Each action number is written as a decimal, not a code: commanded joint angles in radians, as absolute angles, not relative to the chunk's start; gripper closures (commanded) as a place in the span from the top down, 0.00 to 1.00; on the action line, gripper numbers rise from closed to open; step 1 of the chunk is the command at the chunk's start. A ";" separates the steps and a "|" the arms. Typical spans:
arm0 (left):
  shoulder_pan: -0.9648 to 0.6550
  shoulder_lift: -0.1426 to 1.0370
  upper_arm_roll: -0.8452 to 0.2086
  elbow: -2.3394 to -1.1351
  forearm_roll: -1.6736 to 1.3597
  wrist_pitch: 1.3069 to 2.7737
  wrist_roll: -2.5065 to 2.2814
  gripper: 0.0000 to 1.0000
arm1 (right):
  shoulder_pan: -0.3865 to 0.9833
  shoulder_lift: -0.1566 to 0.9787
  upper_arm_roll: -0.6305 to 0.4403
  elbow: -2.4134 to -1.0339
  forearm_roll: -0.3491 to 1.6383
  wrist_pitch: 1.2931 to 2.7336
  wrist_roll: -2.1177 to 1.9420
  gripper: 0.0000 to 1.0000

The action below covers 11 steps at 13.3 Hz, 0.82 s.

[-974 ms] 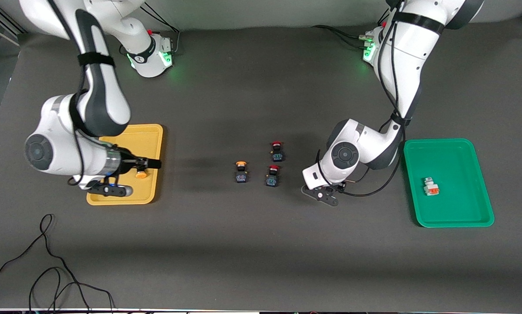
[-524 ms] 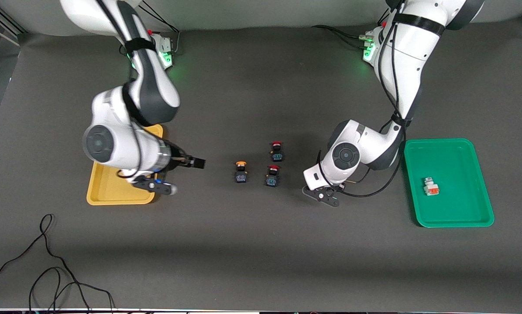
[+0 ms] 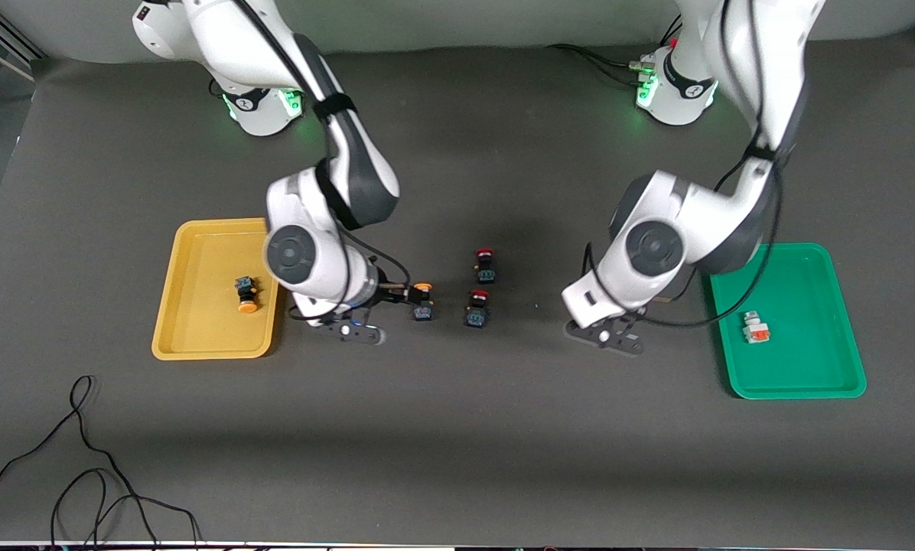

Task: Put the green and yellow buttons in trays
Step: 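Grasp the second yellow-cap button with the right gripper while the left gripper carries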

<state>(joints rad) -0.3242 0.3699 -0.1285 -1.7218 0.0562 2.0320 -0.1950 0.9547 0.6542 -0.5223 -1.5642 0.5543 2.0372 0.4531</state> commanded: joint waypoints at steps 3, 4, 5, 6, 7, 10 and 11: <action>-0.146 0.224 -0.117 -1.746 0.057 1.823 -0.174 0.16 | 0.966 0.762 -0.486 -1.529 0.581 2.140 0.460 1.00; -0.096 0.215 -0.115 -1.740 0.055 1.783 -0.108 0.17 | 0.965 0.778 -0.473 -1.531 0.580 2.166 0.456 1.00; -0.028 0.213 -0.114 -1.735 0.054 1.757 -0.050 0.17 | 0.966 0.797 -0.465 -1.532 0.580 2.192 0.456 1.00; 0.036 0.215 -0.115 -1.735 0.054 1.747 0.006 0.17 | 0.966 0.814 -0.463 -1.534 0.580 2.210 0.454 1.00; 0.093 0.222 -0.114 -1.735 0.054 1.750 0.065 0.16 | 0.966 0.828 -0.459 -1.534 0.580 2.226 0.453 1.00; 0.254 0.267 -0.114 -1.735 0.081 1.776 0.164 0.16 | 0.971 0.864 -0.427 -1.537 0.580 2.284 0.456 1.00; 0.302 0.288 -0.114 -1.738 0.081 1.802 0.205 0.16 | 0.979 0.874 -0.425 -1.537 0.580 2.299 0.457 1.00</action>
<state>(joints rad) 0.2286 0.2570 -0.0968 -1.7322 0.0681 1.7718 0.1434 0.9622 0.8451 -0.4239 -1.5562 0.5584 2.2686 0.4530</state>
